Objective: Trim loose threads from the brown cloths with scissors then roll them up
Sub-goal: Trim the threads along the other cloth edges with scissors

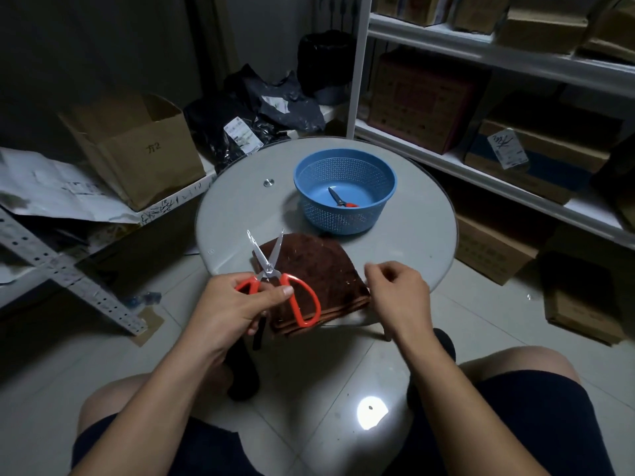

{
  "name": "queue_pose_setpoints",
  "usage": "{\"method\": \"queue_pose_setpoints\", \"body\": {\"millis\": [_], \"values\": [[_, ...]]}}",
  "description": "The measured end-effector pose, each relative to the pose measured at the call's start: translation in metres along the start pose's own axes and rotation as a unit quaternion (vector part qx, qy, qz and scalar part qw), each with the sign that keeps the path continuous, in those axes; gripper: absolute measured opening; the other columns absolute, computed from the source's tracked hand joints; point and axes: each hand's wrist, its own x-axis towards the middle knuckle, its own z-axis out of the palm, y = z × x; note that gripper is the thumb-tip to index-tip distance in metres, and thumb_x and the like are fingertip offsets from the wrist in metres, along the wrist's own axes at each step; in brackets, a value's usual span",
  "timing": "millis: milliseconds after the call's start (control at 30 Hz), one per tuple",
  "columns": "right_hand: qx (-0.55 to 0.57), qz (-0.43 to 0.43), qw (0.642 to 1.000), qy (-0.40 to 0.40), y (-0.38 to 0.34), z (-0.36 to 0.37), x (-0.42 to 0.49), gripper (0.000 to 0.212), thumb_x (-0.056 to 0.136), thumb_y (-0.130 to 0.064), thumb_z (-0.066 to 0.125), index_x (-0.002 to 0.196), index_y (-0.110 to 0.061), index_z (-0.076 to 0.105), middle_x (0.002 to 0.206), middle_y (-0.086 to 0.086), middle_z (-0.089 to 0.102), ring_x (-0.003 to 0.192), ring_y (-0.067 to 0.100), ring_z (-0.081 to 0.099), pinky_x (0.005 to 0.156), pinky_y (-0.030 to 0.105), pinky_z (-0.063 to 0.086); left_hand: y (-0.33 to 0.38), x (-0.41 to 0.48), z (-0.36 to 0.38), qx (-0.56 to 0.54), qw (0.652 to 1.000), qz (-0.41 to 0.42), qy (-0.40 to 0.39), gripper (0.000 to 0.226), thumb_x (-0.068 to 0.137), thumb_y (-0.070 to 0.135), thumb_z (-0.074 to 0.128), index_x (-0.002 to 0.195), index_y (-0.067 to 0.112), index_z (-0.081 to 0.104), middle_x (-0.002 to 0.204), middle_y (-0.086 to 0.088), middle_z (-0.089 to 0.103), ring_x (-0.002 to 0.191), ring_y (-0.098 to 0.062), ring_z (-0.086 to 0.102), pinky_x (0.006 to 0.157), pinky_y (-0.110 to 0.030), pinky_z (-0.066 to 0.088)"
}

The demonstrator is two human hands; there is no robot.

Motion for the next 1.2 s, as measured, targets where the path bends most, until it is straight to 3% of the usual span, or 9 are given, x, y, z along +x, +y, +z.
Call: {"method": "queue_pose_setpoints", "body": {"millis": [100, 200, 367, 500, 533, 700, 867, 1000, 1200], "values": [[-0.179, 0.044, 0.981, -0.058, 0.004, 0.005, 0.009, 0.041, 0.076, -0.044, 0.07, 0.101, -0.012, 0.071, 0.097, 0.009, 0.076, 0.095, 0.035, 0.07, 0.08, 0.036, 0.055, -0.006, -0.004, -0.006, 0.008, 1.0, -0.001, -0.005, 0.035, 0.068, 0.019, 0.089, 0.077, -0.008, 0.069, 0.059, -0.018, 0.053, 0.05, -0.022, 0.04, 0.041, -0.022, 0.034], [-0.191, 0.066, 0.975, -0.092, 0.006, 0.018, 0.005, 0.03, 0.073, -0.04, 0.079, 0.083, -0.013, 0.071, 0.087, 0.009, 0.074, 0.086, 0.033, 0.069, 0.069, 0.032, 0.05, -0.011, -0.008, -0.006, 0.006, 1.0, -0.009, -0.009, 0.04, 0.058, 0.028, 0.09, 0.076, -0.003, 0.073, 0.06, -0.02, 0.056, 0.048, -0.023, 0.041, 0.042, -0.024, 0.035], [0.094, 0.077, 0.984, -0.128, 0.009, 0.018, 0.003, 0.022, 0.076, -0.013, 0.077, 0.06, -0.015, 0.062, 0.062, 0.008, 0.064, 0.064, 0.027, 0.061, 0.065, 0.04, 0.053, -0.011, -0.01, -0.002, 0.007, 0.999, -0.031, -0.026, 0.037, 0.051, 0.03, 0.091, 0.077, 0.006, 0.079, 0.062, -0.018, 0.063, 0.041, -0.017, 0.043, 0.039, -0.023, 0.035], [0.386, 0.072, 0.869, -0.303, 0.0, 0.006, -0.012, 0.024, 0.088, 0.009, 0.059, 0.075, -0.01, 0.06, 0.058, -0.001, 0.059, 0.051, 0.012, 0.058, 0.051, 0.021, 0.048, -0.015, -0.005, 0.0, 0.012, 0.998, -0.044, -0.033, 0.033, 0.053, 0.028, 0.092, 0.072, 0.005, 0.077, 0.057, -0.015, 0.061, 0.038, -0.017, 0.042, 0.038, -0.022, 0.035], [0.423, 0.064, 0.837, -0.341, 0.0, 0.008, -0.015, 0.01, 0.087, 0.006, 0.062, 0.087, -0.004, 0.061, 0.066, 0.004, 0.062, 0.058, 0.018, 0.061, 0.055, 0.023, 0.049, -0.015, -0.005, 0.002, 0.014, 0.998, -0.049, -0.041, 0.029, 0.056, 0.025, 0.092, 0.071, 0.005, 0.076, 0.057, -0.015, 0.061, 0.038, -0.017, 0.041, 0.038, -0.021, 0.034], [0.501, 0.114, 0.76, -0.399, 0.008, 0.016, -0.021, 0.048, 0.079, -0.015, 0.065, 0.117, 0.016, 0.061, 0.114, 0.027, 0.066, 0.104, 0.039, 0.063, 0.092, 0.042, 0.049, -0.016, -0.004, 0.015, 0.038, 0.995, -0.055, -0.077, 0.025, 0.066, 0.015, 0.091, 0.071, -0.002, 0.073, 0.064, -0.032, 0.06, 0.035, -0.017, 0.038, 0.038, -0.02, 0.031], [0.454, 0.123, 0.82, -0.328, 0.012, 0.035, -0.024, 0.038, 0.067, -0.005, 0.083, 0.096, 0.01, 0.063, 0.088, 0.027, 0.066, 0.075, 0.035, 0.071, 0.069, 0.037, 0.061, -0.015, -0.007, 0.023, 0.072, 0.992, -0.047, -0.092, 0.029, 0.065, 0.016, 0.092, 0.07, -0.003, 0.071, 0.052, -0.019, 0.054, 0.035, -0.016, 0.039, 0.039, -0.02, 0.031], [0.453, 0.097, 0.825, -0.323, 0.004, 0.035, -0.029, 0.047, 0.077, 0.003, 0.078, 0.12, 0.013, 0.064, 0.099, 0.025, 0.072, 0.083, 0.034, 0.07, 0.074, 0.038, 0.061, -0.013, -0.01, 0.026, 0.104, 0.987, -0.046, -0.115, 0.027, 0.068, 0.015, 0.091, 0.074, -0.004, 0.074, 0.049, -0.004, 0.064, 0.035, -0.011, 0.041, 0.038, -0.018, 0.03], [0.428, 0.127, 0.854, -0.266, -0.006, 0.027, -0.023, 0.022, 0.082, 0.009, 0.069, 0.103, 0.016, 0.071, 0.076, 0.018, 0.073, 0.069, 0.031, 0.069, 0.062, 0.033, 0.06, -0.008, -0.015, 0.028, 0.164, 0.978, -0.015, -0.132, 0.028, 0.065, 0.025, 0.093, 0.067, 0.005, 0.073, 0.048, 0.0, 0.049, 0.04, -0.009, 0.035, 0.044, -0.021, 0.03]]}}
